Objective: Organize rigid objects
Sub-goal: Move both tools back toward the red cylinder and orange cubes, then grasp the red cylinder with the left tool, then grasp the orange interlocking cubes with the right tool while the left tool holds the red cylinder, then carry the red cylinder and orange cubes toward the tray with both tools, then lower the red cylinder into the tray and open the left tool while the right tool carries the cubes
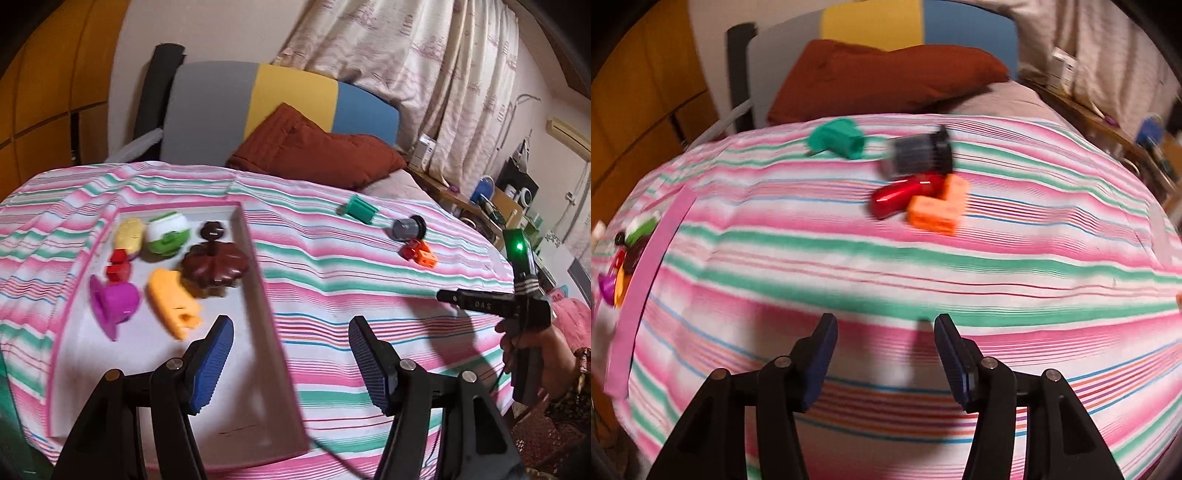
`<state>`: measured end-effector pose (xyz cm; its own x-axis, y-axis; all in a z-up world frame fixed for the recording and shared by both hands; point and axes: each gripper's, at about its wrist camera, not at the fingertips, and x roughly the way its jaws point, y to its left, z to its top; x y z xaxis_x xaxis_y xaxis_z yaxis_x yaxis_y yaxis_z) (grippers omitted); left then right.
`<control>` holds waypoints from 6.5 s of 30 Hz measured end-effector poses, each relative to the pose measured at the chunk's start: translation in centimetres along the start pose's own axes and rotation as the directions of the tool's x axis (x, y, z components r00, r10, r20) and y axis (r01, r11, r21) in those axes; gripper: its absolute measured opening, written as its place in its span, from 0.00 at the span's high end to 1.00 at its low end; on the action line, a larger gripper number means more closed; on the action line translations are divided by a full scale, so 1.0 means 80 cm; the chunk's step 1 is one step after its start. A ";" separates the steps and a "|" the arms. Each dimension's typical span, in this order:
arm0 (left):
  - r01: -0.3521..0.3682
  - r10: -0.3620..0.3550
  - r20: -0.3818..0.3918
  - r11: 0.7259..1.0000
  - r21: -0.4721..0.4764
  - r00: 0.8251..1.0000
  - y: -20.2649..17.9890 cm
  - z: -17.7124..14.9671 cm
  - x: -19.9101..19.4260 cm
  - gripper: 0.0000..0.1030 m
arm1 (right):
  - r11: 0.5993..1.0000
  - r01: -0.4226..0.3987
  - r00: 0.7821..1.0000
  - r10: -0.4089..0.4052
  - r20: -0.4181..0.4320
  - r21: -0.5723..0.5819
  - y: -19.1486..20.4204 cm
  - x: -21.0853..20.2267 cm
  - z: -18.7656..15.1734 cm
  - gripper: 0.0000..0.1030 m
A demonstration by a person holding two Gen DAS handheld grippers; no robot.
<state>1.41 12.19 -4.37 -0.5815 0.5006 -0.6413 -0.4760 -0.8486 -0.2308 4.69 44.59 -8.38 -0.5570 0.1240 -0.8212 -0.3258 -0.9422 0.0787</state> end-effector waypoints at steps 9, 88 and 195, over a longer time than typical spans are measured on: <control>0.072 -0.067 -0.071 0.995 0.075 0.995 -0.062 0.012 0.033 0.36 | 0.998 0.003 1.000 -0.005 0.026 0.064 -0.037 -0.002 0.024 0.43; 0.171 -0.151 -0.162 0.978 0.120 0.975 -0.166 0.072 0.253 0.75 | 0.998 0.042 0.997 -0.045 0.058 0.056 -0.036 0.093 0.109 0.31; 0.028 -0.022 0.064 0.996 -0.090 0.998 0.107 -0.003 -0.015 0.56 | 0.908 -0.347 0.927 0.371 0.062 -0.235 0.286 -0.072 -0.021 0.58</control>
<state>-1.79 4.32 -5.78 -0.6116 0.5292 -0.5882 -0.4305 -0.8463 -0.3138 1.73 21.82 -2.85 -0.6843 -0.2149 -0.6968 0.0774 -0.9716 0.2237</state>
